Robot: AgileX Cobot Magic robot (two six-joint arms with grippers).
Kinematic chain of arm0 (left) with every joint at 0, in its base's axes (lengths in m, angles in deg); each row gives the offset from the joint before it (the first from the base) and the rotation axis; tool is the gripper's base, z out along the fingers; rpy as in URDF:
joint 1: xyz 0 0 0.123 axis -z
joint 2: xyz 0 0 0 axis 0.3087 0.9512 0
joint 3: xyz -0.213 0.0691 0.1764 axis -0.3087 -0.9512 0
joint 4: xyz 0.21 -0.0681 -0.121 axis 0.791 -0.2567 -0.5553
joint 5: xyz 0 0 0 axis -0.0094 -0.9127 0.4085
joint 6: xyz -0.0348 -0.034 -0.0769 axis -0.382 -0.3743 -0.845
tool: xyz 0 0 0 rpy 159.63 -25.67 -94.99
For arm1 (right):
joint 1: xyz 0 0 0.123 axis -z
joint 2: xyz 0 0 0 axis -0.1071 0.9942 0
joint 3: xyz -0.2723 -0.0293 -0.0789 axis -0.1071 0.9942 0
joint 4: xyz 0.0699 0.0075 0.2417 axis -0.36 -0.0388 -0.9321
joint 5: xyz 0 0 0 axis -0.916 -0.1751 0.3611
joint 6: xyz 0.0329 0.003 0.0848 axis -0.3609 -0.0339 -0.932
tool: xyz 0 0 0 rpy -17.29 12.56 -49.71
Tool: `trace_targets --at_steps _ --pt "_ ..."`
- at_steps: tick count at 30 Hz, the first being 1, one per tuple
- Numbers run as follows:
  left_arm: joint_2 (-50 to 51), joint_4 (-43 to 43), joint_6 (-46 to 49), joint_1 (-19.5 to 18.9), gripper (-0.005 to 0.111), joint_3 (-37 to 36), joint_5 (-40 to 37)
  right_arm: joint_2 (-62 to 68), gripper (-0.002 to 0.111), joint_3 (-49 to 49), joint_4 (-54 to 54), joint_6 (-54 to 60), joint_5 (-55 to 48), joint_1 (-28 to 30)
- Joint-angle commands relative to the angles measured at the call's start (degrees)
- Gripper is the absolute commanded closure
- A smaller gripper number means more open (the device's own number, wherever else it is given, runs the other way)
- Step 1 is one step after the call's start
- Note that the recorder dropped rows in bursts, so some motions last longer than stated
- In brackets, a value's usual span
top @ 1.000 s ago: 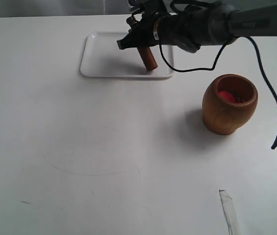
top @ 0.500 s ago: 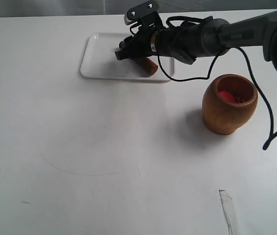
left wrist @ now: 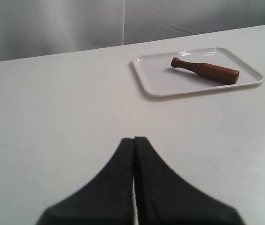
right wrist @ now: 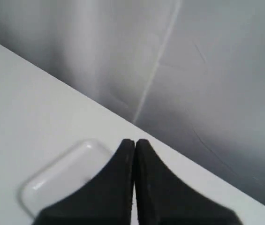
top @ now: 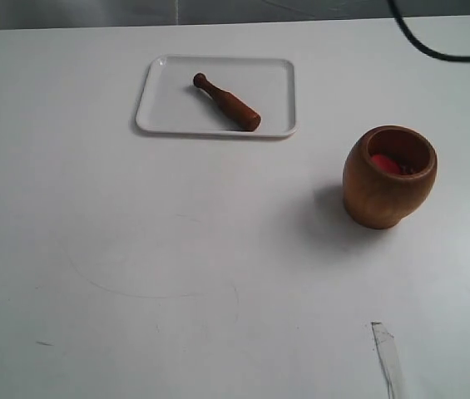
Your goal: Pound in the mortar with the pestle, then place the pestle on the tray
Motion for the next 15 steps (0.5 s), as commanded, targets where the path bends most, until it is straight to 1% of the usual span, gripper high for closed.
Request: trace_targets --at_steps 1,3,9,12,15 --pt "-0.07 -0.42 -0.47 0.44 0.107 -0.03 0.17 -13.56 0.108 13.31 -0.16 0.41 12.43 -4.02" --pt "-0.07 -0.42 -0.47 0.44 0.107 -0.03 0.17 -18.99 0.108 17.86 -1.54 0.18 13.84 -5.41" --pt "-0.07 -0.42 -0.47 0.44 0.107 -0.03 0.17 -33.97 0.108 30.99 -9.20 -3.72 12.59 -9.29" --pt "-0.07 -0.42 -0.47 0.44 0.107 -0.03 0.17 -40.04 0.108 35.89 -13.73 -5.04 12.59 -10.14" --pt "-0.07 -0.42 -0.47 0.44 0.107 -0.03 0.17 -44.47 0.108 39.41 -15.73 -5.04 12.59 -10.15"
